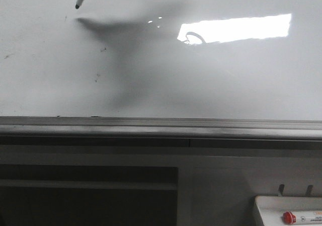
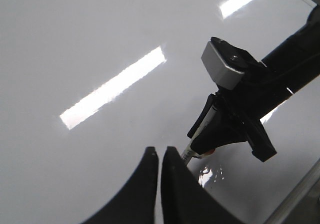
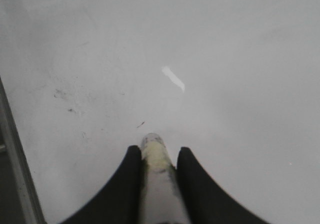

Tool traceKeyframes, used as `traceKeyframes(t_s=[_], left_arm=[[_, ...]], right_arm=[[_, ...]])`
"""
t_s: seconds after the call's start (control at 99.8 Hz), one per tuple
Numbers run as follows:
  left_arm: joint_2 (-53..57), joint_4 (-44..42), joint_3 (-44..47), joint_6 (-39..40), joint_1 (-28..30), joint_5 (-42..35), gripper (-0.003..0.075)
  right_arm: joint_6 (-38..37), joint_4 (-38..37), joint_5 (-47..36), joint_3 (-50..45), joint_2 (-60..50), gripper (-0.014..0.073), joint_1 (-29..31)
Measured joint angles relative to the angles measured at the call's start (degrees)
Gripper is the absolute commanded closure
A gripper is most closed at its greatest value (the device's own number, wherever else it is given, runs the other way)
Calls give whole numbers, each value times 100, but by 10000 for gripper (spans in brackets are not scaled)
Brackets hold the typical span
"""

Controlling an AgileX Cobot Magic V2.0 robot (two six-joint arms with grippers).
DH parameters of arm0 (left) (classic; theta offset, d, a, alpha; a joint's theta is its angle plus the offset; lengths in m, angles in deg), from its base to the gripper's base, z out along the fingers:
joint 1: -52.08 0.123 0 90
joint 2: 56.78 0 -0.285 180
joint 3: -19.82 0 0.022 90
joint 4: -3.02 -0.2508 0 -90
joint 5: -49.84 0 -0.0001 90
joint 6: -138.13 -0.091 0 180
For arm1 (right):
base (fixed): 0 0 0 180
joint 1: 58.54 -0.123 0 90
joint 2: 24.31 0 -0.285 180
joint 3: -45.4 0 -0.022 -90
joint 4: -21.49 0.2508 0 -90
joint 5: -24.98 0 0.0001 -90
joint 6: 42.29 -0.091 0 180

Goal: Write number 2 on whiteboard

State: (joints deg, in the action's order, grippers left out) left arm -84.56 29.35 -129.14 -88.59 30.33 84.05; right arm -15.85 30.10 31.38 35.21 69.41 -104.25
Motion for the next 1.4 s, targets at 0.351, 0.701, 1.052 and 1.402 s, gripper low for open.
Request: traceKeyframes(t_s=[0.351, 0.701, 1.052, 1.402], left_arm=[[271, -23, 88, 5, 43, 154, 741], [271, -23, 262, 14, 43, 167, 741], [271, -33, 359, 14, 43, 176, 741], [271, -23, 369, 14, 43, 166, 741]], right_arm=[[-10, -566, 655, 677, 281, 660, 380], [-104, -1047, 1924, 1404, -122, 659, 1186], [-392, -797, 2407, 730, -377, 659, 972], [-1052, -320, 1392, 385, 724, 659, -200]])
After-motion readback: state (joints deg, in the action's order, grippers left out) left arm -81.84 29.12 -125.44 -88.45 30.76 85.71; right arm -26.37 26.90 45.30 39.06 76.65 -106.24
